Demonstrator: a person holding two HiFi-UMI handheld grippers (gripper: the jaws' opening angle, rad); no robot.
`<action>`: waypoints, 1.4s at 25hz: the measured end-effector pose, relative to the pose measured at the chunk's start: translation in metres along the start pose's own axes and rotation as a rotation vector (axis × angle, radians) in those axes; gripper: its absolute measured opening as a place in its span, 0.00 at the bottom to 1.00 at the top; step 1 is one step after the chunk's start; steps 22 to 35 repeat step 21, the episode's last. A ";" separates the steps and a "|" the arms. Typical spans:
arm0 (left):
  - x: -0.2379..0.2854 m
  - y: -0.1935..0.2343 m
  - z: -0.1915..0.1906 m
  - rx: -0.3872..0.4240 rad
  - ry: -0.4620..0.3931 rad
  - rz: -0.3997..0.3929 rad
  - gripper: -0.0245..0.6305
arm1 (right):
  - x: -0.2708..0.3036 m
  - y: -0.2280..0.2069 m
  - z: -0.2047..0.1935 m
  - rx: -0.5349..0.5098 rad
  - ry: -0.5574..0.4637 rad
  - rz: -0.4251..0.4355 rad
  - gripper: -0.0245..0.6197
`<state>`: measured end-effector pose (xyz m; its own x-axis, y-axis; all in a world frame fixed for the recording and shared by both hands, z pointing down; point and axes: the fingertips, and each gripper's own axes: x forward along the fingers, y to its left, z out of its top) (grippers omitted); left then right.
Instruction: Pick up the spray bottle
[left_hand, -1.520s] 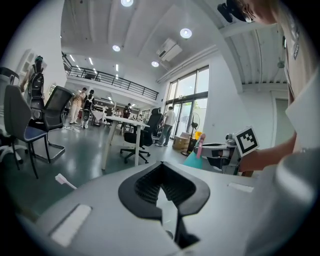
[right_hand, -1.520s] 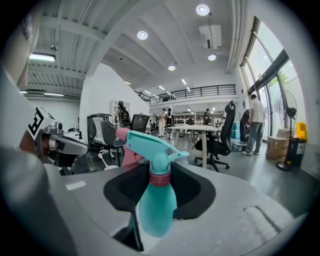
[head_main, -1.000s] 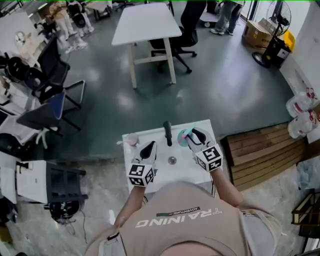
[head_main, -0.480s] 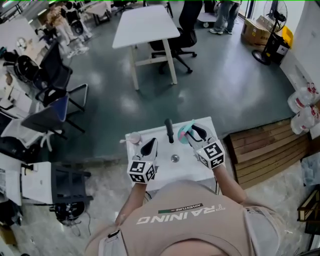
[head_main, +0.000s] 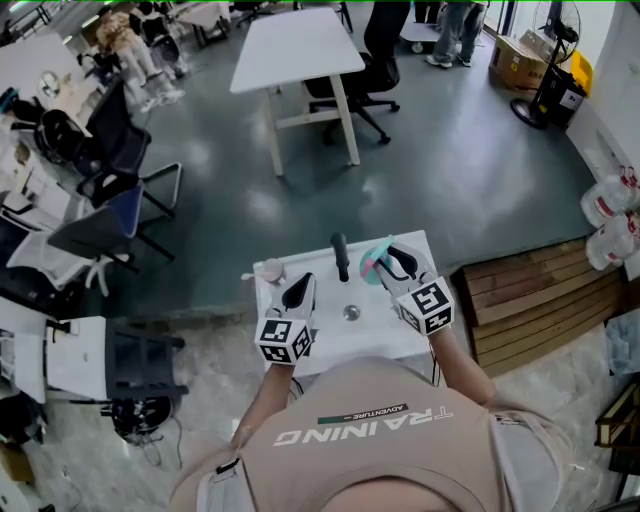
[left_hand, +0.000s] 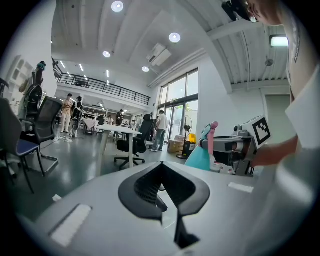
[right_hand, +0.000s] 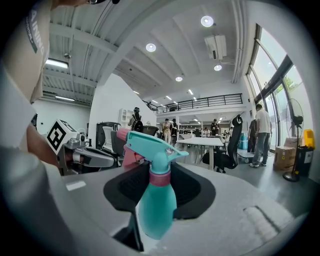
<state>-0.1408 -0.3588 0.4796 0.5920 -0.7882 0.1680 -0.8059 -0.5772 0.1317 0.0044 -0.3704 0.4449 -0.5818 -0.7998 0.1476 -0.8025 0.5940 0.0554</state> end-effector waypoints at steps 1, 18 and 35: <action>0.000 -0.001 0.000 -0.001 0.000 -0.001 0.06 | 0.000 -0.001 0.000 -0.002 0.002 0.002 0.24; 0.004 -0.002 -0.007 -0.009 -0.004 0.020 0.06 | 0.000 -0.001 -0.010 -0.042 0.016 0.013 0.24; 0.005 -0.003 -0.012 -0.016 -0.001 0.022 0.06 | 0.001 -0.004 -0.012 -0.034 0.015 0.010 0.24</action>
